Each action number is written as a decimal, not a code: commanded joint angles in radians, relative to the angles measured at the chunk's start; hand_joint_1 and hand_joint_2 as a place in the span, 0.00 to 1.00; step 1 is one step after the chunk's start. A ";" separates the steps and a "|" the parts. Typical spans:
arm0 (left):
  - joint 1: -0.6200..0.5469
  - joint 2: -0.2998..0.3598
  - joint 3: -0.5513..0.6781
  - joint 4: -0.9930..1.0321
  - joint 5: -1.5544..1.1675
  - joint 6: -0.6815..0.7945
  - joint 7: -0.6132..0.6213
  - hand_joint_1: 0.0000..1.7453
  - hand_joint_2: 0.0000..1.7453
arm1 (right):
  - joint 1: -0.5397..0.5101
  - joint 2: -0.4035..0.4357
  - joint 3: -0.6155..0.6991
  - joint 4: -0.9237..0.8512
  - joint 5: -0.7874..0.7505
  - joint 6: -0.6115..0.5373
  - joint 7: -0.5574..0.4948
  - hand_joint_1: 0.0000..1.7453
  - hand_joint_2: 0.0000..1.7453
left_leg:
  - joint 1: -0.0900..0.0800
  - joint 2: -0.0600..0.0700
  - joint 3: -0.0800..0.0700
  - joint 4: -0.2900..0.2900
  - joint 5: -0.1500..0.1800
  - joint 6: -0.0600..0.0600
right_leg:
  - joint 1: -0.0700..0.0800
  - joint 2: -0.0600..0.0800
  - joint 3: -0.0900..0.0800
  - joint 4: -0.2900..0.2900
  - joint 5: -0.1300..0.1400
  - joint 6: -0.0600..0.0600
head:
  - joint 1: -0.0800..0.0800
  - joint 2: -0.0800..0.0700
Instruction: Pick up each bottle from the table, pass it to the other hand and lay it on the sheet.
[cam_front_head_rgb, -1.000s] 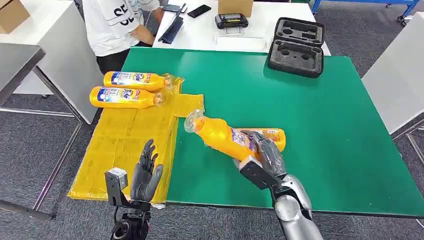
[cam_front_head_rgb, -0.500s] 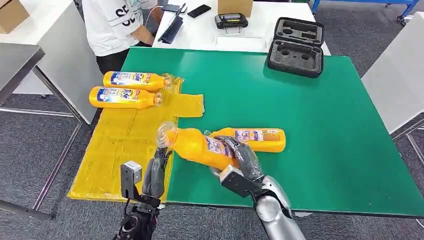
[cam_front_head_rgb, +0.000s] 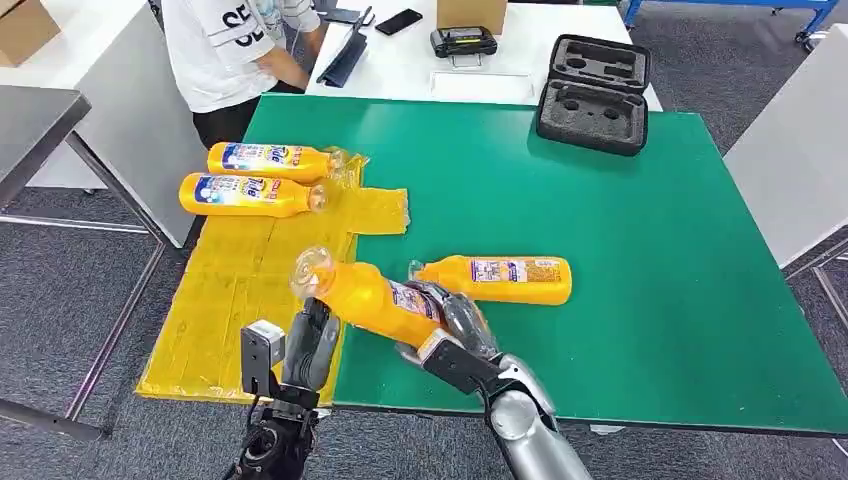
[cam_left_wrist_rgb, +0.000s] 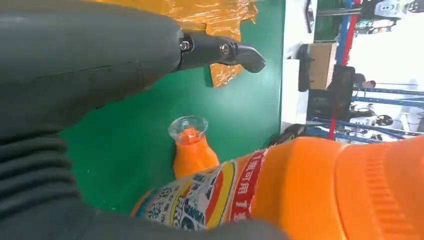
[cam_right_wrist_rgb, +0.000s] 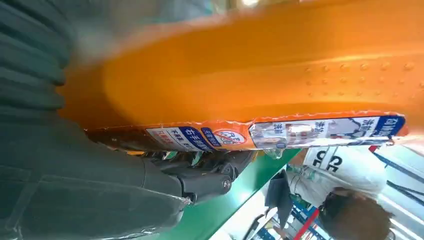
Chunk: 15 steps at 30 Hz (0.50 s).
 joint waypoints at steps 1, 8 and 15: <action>0.005 0.034 -0.022 -0.026 -0.016 -0.014 -0.034 0.00 1.00 | -0.057 0.002 -0.020 0.073 -0.049 -0.001 0.000 1.00 1.00 | 0.000 0.001 0.003 -0.001 -0.001 -0.001 | 0.000 0.001 0.003 -0.001 -0.001 -0.001 | 0.000 0.000; 0.013 0.035 -0.007 -0.038 -0.018 -0.017 -0.036 0.00 1.00 | -0.054 0.001 -0.037 0.042 -0.067 0.001 0.003 1.00 1.00 | 0.000 0.001 0.002 -0.001 -0.001 -0.001 | 0.000 0.001 0.002 0.000 0.000 -0.001 | 0.000 0.000; 0.013 0.035 -0.007 -0.038 -0.018 -0.017 -0.036 0.00 1.00 | -0.054 0.001 -0.037 0.042 -0.067 0.001 0.003 1.00 1.00 | 0.001 0.002 0.009 -0.001 -0.004 -0.002 | 0.001 0.002 0.008 0.000 -0.003 -0.002 | 0.000 0.000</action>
